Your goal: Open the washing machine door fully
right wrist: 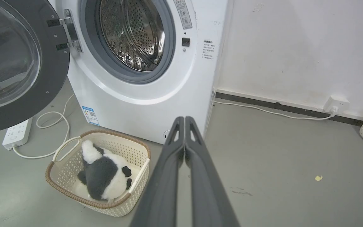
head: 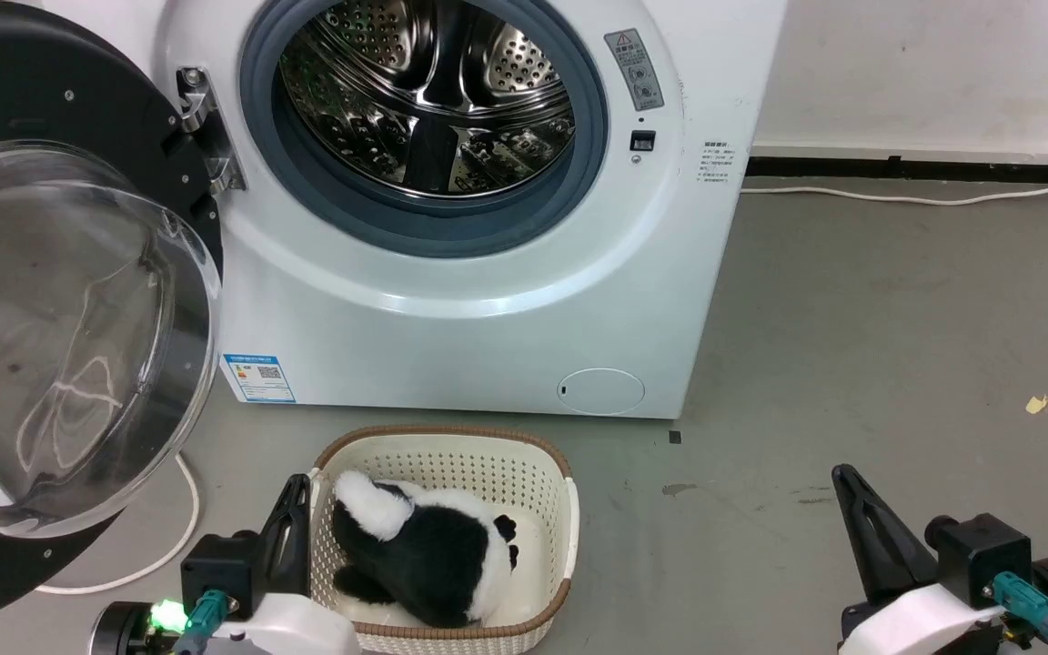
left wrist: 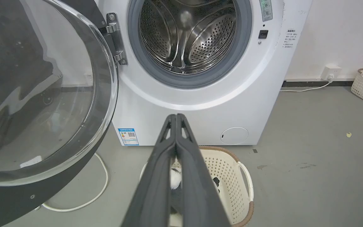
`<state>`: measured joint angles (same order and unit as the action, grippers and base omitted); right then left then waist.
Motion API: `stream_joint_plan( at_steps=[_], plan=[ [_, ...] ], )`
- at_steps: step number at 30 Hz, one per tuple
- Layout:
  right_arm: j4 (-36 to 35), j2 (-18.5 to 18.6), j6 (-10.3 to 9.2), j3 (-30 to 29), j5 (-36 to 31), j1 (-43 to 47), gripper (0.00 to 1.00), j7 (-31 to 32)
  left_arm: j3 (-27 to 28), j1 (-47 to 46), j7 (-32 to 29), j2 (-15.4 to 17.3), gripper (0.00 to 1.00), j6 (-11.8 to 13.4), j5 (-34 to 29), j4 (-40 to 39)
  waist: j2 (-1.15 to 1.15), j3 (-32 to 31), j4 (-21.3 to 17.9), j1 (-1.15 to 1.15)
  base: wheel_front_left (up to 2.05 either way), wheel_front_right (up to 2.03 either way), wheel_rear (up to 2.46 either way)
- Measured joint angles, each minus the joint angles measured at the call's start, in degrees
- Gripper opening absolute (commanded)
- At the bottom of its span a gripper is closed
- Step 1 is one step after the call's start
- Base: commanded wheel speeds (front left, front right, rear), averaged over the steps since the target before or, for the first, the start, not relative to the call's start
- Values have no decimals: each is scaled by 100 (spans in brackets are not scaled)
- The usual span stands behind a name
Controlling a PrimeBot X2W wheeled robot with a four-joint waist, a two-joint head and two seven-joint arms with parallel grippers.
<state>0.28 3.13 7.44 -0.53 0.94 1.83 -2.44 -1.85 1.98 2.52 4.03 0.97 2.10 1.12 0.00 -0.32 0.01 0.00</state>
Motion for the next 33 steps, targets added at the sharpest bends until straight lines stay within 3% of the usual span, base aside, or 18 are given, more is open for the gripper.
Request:
stream_joint_plan(
  at_steps=[33],
  plan=[
    [-7, -1, 0, 56, -51, -113, 0, 241, 186, -109, -250, -116, 0, -73, -159, -88, 0, 32, -1, 0, 0, 0, 0]
  ],
)
